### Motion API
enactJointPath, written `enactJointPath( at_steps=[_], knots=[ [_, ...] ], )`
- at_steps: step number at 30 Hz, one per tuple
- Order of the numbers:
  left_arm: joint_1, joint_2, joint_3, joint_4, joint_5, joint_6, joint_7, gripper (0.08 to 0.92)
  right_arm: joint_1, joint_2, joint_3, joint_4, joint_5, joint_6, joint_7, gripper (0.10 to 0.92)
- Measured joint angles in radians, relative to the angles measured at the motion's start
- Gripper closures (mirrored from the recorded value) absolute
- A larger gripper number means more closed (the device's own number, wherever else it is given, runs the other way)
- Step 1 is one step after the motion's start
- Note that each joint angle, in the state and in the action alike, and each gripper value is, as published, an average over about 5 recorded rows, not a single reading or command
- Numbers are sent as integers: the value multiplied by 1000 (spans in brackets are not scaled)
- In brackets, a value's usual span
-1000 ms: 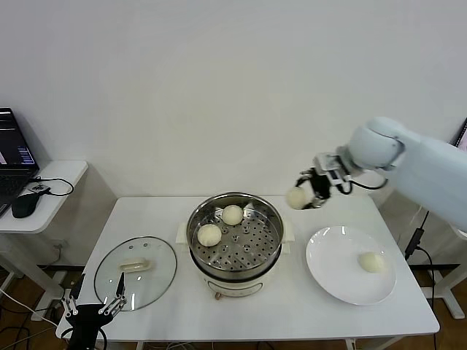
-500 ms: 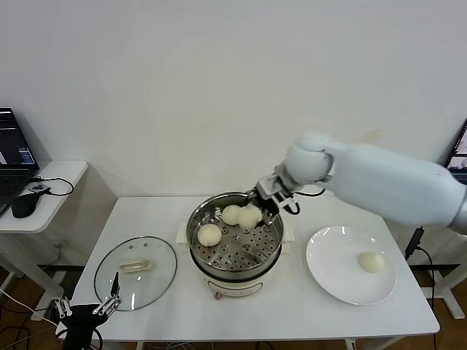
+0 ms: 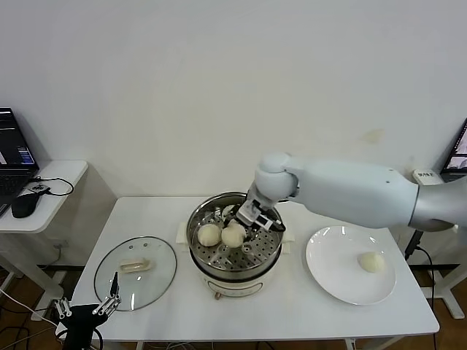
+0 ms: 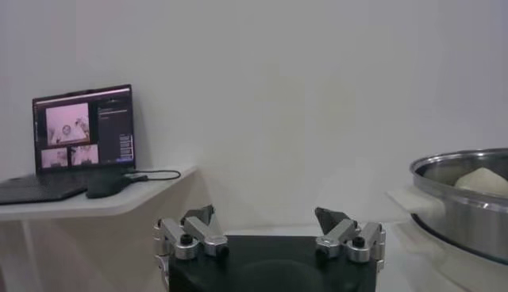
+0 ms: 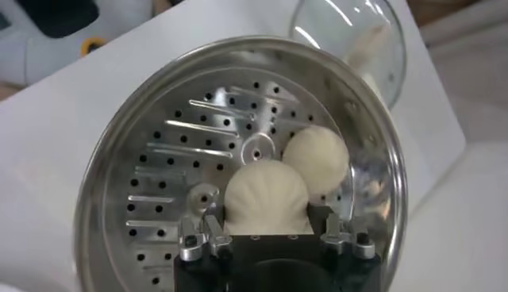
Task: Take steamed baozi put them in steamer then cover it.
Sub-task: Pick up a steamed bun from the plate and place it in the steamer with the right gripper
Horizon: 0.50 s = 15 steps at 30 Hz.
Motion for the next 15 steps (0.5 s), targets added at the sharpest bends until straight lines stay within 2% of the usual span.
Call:
enactJointPath(
  at_steps=[15],
  knots=[
    [2,-1,9,2,1,-10,-3,177,4,14,-37,23,-36,100,-44,369]
  ],
)
